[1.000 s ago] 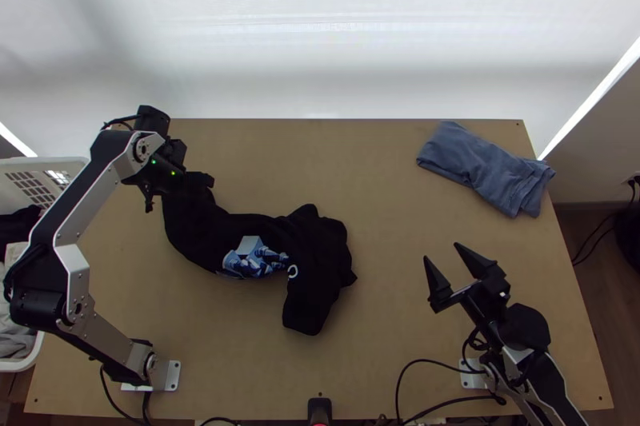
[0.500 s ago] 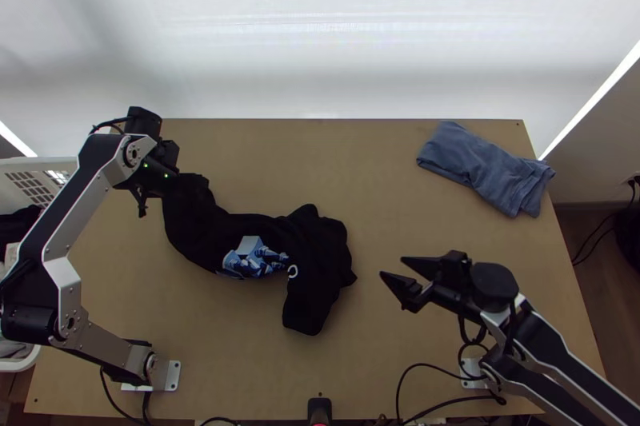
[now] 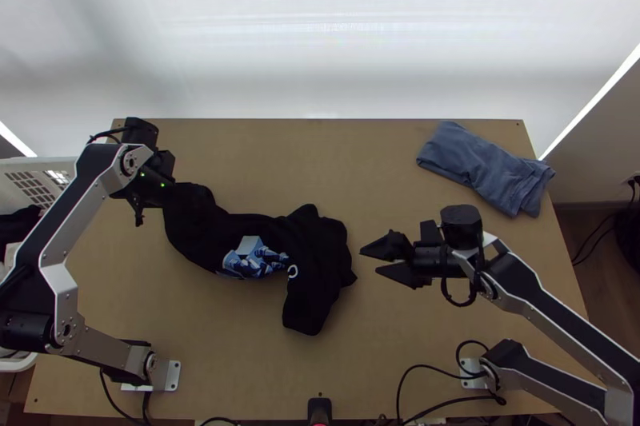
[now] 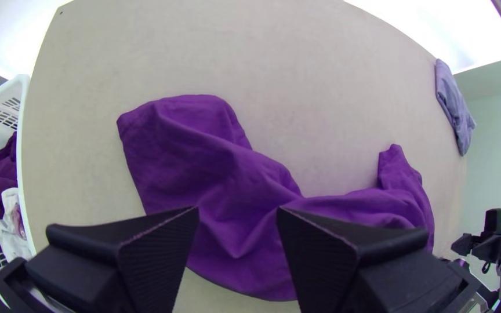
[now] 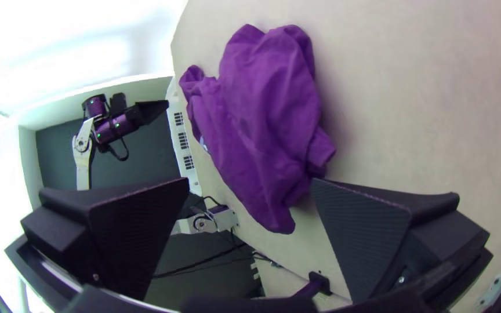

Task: Fold the t-shirt

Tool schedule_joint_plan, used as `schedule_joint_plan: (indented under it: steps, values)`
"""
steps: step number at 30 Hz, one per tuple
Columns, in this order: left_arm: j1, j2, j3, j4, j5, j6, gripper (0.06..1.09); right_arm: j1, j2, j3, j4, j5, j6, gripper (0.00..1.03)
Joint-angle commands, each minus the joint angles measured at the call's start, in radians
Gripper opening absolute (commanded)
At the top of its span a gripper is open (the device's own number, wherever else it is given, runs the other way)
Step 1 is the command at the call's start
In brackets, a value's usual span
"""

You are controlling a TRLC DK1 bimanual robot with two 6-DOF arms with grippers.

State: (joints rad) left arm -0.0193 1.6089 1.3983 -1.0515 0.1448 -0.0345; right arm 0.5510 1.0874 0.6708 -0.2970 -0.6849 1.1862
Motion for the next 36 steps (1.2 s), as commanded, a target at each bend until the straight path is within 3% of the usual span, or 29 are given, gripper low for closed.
schedule_joint_plan:
  steps: [1,7,14,20,36]
  values:
    - [0.013,-0.021,-0.03,0.007,-0.004,-0.016,0.74,-0.005,0.057,0.021,-0.019,-0.038,0.055,0.95]
    - [0.013,-0.014,-0.039,0.021,-0.004,-0.018,0.74,0.072,0.137,0.015,-0.074,-0.076,0.039,0.93]
    - [0.033,-0.01,-0.047,0.025,-0.004,-0.018,0.74,0.096,0.252,0.058,-0.11,-0.082,0.024,0.77]
    - [0.048,-0.018,-0.051,0.025,-0.004,-0.01,0.74,0.093,0.305,0.073,-0.05,-0.082,0.024,0.46]
    - [0.058,-0.024,-0.047,0.022,-0.005,-0.002,0.74,0.127,0.453,0.171,0.024,-0.067,0.03,0.46]
